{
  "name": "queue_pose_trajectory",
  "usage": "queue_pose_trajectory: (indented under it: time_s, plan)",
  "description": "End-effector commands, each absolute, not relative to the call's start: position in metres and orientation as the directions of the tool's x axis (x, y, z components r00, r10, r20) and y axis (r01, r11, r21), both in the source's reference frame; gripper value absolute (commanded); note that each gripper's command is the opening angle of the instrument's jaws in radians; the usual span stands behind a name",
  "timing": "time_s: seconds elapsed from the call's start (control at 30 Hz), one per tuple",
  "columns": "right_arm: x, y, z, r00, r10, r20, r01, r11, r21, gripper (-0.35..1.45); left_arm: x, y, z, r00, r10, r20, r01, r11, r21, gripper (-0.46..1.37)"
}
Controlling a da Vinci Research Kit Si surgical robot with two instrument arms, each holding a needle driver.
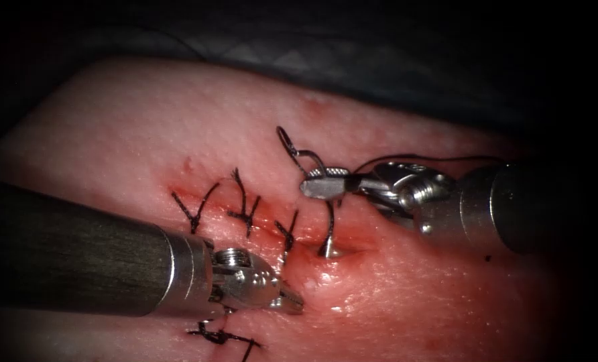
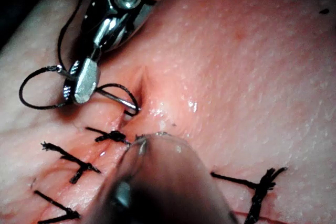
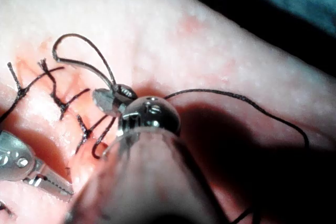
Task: Wound Closure
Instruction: Insert needle into flesh beneath wound
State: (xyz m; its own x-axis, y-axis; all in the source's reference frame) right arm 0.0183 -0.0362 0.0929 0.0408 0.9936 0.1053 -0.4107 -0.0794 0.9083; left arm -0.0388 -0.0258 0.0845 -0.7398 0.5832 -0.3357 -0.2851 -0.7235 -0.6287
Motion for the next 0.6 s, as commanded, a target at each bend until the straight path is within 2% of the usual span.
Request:
queue_pose_trajectory:
  time_s: [0.03, 0.23, 0.6]
  plan:
    - [0.0182, -0.0362, 0.0929, 0.028, 0.991, 0.133, -0.432, -0.108, 0.895, -0.35, -0.0388, -0.0258, 0.0845, -0.740, 0.584, -0.335, -0.280, -0.719, -0.636, -0.35]
    - [0.0182, -0.0376, 0.0929, -0.011, 0.969, 0.245, -0.449, -0.224, 0.865, -0.35, -0.0388, -0.0257, 0.0845, -0.740, 0.584, -0.335, -0.280, -0.719, -0.636, -0.35]
    - [0.0198, -0.0399, 0.0912, -0.001, 0.931, 0.365, -0.423, -0.331, 0.844, -0.35, -0.0389, -0.0256, 0.0845, -0.740, 0.584, -0.334, -0.280, -0.719, -0.636, -0.35]
